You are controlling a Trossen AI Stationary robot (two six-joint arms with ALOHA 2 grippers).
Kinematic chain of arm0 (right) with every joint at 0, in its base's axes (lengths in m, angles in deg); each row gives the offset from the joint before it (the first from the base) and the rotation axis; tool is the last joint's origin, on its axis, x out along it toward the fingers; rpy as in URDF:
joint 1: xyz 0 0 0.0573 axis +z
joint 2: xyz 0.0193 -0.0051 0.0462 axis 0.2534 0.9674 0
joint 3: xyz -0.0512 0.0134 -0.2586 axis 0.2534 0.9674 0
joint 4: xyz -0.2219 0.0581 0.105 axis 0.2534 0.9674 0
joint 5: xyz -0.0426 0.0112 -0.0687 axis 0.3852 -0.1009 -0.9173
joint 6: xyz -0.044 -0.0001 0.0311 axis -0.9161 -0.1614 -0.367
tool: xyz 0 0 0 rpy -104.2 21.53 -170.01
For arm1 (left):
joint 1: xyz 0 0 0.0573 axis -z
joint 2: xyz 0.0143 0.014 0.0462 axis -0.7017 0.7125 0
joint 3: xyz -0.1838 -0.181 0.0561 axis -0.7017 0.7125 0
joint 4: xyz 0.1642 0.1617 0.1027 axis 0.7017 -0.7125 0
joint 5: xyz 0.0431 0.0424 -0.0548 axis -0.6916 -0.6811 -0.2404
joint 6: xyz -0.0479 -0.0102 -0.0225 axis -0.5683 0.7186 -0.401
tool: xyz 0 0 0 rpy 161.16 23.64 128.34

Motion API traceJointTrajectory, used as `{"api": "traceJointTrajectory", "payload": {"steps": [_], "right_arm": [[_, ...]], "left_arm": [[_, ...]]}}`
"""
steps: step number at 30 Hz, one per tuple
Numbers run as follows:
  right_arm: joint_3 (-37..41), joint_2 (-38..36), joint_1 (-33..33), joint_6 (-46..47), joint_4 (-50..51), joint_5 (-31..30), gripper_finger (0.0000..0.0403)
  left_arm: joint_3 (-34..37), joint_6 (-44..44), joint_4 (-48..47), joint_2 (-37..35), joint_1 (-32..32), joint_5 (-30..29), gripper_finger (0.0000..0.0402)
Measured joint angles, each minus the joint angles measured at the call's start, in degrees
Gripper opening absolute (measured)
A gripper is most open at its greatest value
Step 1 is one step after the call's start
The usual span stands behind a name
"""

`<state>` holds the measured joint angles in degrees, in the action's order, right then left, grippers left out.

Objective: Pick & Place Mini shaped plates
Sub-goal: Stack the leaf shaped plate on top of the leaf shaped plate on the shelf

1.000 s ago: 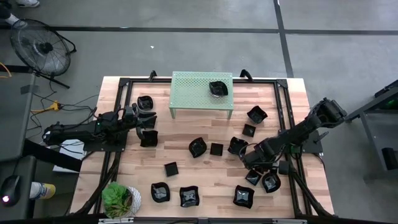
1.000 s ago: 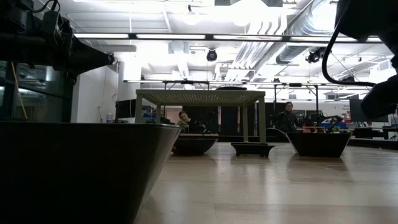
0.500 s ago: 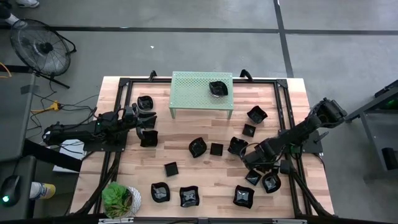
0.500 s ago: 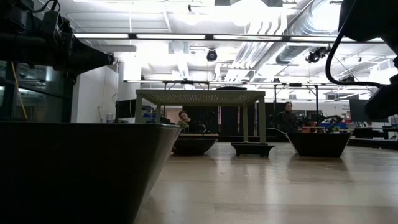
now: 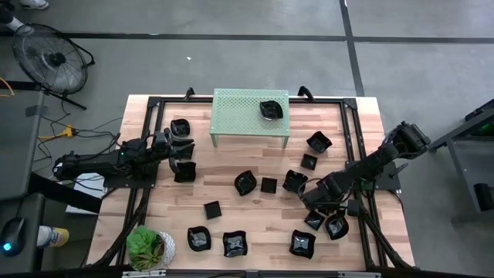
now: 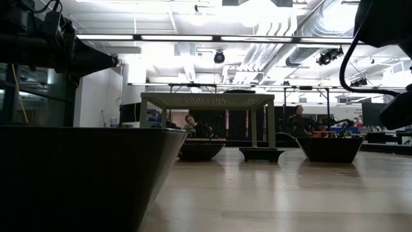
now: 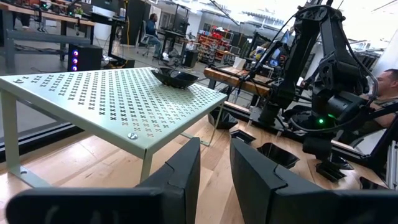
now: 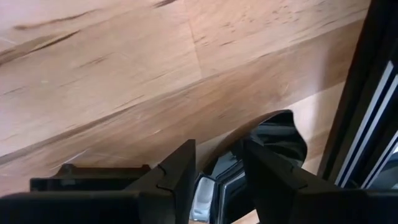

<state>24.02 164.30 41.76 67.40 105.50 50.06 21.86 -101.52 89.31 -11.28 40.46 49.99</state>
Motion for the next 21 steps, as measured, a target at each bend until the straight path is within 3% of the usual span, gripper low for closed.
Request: {"api": "traceJointTrajectory", "payload": {"steps": [11,21], "right_arm": [[0.0,0.0,0.0,-0.8,-1.1,-0.1,0.0055],[0.0,0.0,0.0,-1.4,-1.1,-0.1,0.0034]], "left_arm": [[0.0,0.0,0.0,0.0,0.0,0.0,0.0085],[0.0,0.0,0.0,0.0,0.0,0.0,0.0085]]}}
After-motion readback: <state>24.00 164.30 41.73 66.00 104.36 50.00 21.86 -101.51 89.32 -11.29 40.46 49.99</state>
